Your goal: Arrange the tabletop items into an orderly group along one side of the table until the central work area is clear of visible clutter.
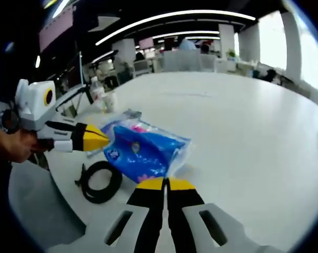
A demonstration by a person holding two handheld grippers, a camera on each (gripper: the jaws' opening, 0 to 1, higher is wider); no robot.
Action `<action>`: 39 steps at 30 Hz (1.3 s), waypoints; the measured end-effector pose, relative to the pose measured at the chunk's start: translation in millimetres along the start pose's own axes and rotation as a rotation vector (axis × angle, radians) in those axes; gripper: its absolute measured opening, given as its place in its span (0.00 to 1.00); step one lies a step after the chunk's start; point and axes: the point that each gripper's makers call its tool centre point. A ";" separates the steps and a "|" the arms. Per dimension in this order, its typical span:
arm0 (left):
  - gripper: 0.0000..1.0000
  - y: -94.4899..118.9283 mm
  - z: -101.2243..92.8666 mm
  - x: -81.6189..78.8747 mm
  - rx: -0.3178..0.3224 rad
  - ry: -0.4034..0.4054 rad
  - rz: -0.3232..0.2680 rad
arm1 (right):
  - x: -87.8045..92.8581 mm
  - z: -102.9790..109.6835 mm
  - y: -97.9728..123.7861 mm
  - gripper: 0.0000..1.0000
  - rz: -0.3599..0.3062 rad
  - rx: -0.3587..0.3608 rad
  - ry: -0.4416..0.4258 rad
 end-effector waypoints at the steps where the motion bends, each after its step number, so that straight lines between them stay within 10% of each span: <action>1: 0.00 0.2 -0.7 1.1 0.001 0.003 0.002 | 1.4 0.6 0.1 0.00 0.005 -0.002 -0.002; 39: 0.00 16.6 -31.6 45.3 0.119 0.025 0.101 | 52.8 0.9 8.8 0.00 0.160 0.008 -0.037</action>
Point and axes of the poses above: the point that each gripper's makers call its tool centre point, and the gripper's own axes: y roughly backward along the fingers, z roughly to its left, x roughly out of its underside, and after that the axes turned 10 degrees about -z, right-handed
